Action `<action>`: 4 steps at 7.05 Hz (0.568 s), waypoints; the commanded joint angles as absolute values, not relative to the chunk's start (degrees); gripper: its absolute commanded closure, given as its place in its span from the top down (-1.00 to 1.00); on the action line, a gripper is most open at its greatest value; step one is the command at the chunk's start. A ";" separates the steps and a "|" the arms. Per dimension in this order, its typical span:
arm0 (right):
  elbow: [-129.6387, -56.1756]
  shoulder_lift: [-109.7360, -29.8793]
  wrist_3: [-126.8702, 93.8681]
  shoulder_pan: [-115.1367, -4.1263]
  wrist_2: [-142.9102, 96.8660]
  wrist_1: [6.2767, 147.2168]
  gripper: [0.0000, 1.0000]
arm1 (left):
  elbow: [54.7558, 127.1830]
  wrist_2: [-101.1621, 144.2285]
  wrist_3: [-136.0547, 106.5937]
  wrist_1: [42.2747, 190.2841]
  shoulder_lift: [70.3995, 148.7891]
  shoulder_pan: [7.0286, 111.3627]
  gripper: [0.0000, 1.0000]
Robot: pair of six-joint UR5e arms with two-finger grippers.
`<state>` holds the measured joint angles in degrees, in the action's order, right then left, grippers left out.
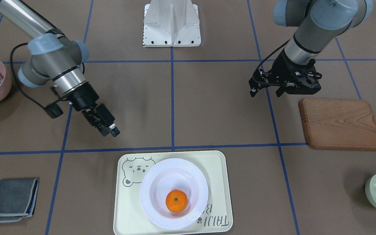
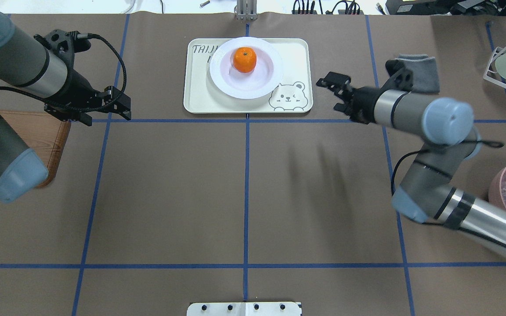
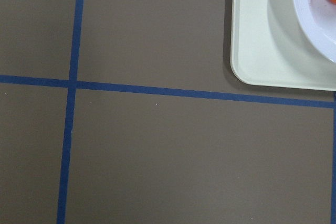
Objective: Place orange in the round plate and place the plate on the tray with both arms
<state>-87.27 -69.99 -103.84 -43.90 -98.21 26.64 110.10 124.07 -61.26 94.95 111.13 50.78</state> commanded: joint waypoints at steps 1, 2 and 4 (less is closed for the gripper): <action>-87.89 -70.83 -82.56 -61.19 -123.13 37.22 1.00 | 110.21 123.93 -58.99 95.01 109.78 52.11 0.95; -87.89 -71.71 -69.56 -67.70 -131.05 43.62 1.00 | 110.13 123.93 -55.76 94.92 109.25 53.25 0.95; -87.98 -78.09 -43.63 -73.19 -133.59 51.30 1.00 | 111.44 123.93 -44.10 95.01 102.87 58.24 0.95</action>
<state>-87.97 -74.13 -59.57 -69.48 -131.28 46.61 110.64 123.93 -51.42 94.99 106.80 55.30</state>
